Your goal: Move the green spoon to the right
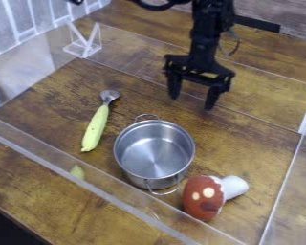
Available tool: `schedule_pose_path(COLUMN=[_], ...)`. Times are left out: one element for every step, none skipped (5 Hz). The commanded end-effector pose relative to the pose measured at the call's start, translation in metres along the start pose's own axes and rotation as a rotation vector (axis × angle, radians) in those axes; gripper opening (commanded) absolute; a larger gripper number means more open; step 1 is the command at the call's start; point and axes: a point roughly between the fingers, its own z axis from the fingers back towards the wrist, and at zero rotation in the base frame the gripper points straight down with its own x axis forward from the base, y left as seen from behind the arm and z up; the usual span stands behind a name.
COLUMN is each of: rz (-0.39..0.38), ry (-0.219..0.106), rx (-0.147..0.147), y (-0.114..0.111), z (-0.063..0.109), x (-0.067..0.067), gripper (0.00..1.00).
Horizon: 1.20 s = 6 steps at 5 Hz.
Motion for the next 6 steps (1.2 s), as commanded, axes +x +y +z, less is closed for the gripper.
schedule_pose_path(rz=[0.08,0.144,0.15,0.12,0.031,-0.045], ry=[-0.068,-0.074,-0.08,-0.057,-0.038,-0.018], rx=[-0.002,0.004,-0.006,-0.015,-0.038,-0.052], y=[0.047,0.087,0.114,0.127,0.119,0.106], z=[0.035,0.042,0.045,0.035,0.021,0.006], x=[0.002,-0.009,-0.028,-0.044,-0.045,-0.049], gripper=[1.0,1.0,1.0,1.0,1.0,1.0])
